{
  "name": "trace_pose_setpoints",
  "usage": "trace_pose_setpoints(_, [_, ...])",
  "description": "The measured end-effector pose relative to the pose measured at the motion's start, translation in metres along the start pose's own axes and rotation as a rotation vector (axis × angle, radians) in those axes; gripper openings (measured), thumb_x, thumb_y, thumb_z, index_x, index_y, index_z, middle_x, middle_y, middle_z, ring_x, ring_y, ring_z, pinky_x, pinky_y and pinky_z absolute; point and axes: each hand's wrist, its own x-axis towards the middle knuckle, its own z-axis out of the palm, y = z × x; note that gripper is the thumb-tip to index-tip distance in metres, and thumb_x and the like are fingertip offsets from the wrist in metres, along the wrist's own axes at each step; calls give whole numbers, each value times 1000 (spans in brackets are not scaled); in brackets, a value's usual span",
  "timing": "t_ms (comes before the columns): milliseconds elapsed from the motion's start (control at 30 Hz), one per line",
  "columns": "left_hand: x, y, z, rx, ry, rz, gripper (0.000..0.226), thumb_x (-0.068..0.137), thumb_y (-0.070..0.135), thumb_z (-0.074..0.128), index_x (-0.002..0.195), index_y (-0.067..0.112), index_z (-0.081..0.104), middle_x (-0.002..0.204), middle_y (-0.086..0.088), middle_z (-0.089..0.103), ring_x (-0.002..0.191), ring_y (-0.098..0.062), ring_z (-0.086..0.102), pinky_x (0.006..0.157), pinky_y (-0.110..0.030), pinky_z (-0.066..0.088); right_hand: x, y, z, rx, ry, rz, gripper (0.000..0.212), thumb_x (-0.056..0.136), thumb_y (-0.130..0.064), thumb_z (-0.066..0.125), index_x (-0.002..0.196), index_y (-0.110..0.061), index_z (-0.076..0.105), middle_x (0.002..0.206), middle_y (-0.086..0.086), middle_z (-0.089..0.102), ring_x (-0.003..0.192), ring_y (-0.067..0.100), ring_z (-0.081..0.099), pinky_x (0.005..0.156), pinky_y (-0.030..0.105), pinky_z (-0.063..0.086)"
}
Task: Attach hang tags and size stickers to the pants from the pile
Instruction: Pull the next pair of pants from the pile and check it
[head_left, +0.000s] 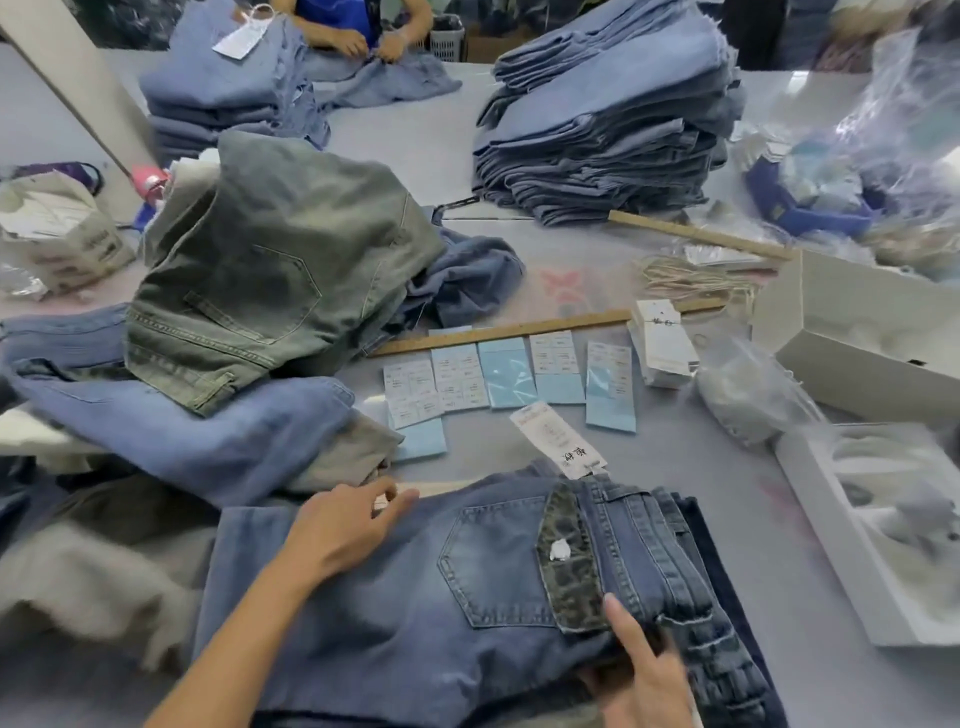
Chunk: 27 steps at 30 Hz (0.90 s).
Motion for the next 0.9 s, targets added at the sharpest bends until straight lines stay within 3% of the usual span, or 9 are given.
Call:
trace_pose_setpoints(100, [-4,-47,-24,164,1,-80,92,72,97,-4,89,36,63,88,13,69,91,-10,63,78,-36,40,10,-22,-14,-17,-42,86,22,92,-9,66,110,3,72,112,24,68,83,33,65,82,47,54])
trace_pose_setpoints(233, [-32,-98,-32,-116,-40,-222,81,63,103,30,93,35,62,103,18,58,100,-9,55,90,-38,48,25,-35,-25,-166,-126,224,17,77,-12,79,77,5,79,74,22,74,79,38,69,49,40,59])
trace_pose_setpoints(367, [-72,-101,-18,-356,92,-334,69,66,63,85,122,32,59,121,2,46,116,-22,52,104,-35,44,26,-32,-24,-246,-99,126,64,55,-9,89,114,6,72,114,20,72,106,36,66,81,45,58])
trace_pose_setpoints(467, [-99,-106,-22,-583,351,-369,56,62,19,98,107,39,71,108,0,56,104,-24,61,87,-11,44,20,-31,-28,-153,-145,20,71,56,-3,84,124,0,66,124,13,68,111,32,64,104,48,49])
trace_pose_setpoints(600, [-119,-120,-46,-649,387,-254,56,58,28,100,106,43,74,109,18,66,104,3,62,84,-4,44,6,-44,-50,-73,-84,63,50,99,-6,56,142,-26,43,143,-2,52,109,-2,58,99,13,44])
trace_pose_setpoints(667, [-121,-112,-42,-584,369,-178,51,65,24,96,106,45,73,115,15,61,111,-1,59,93,-4,40,15,-49,-64,-177,-137,-22,57,98,-10,62,149,-23,38,138,-3,53,115,14,59,98,18,44])
trace_pose_setpoints(733, [-121,-101,-21,-483,279,-106,42,74,18,85,112,32,72,124,0,56,118,-22,58,107,-15,35,33,-54,-70,-5,-118,-89,53,79,2,81,127,-8,60,119,9,63,100,22,64,89,18,51])
trace_pose_setpoints(800, [-117,-95,4,-366,224,-113,46,74,8,72,120,13,71,132,-21,52,117,-45,58,111,-46,40,35,-51,-78,-263,52,-444,37,78,7,80,104,-15,64,99,-1,70,78,1,65,70,3,48])
trace_pose_setpoints(900, [-110,-75,24,-107,424,-188,58,67,12,54,121,8,74,136,-31,54,108,-55,58,86,-66,50,59,-81,-75,-440,198,-677,25,90,-4,73,98,-26,65,95,-9,72,75,-13,61,64,-1,44])
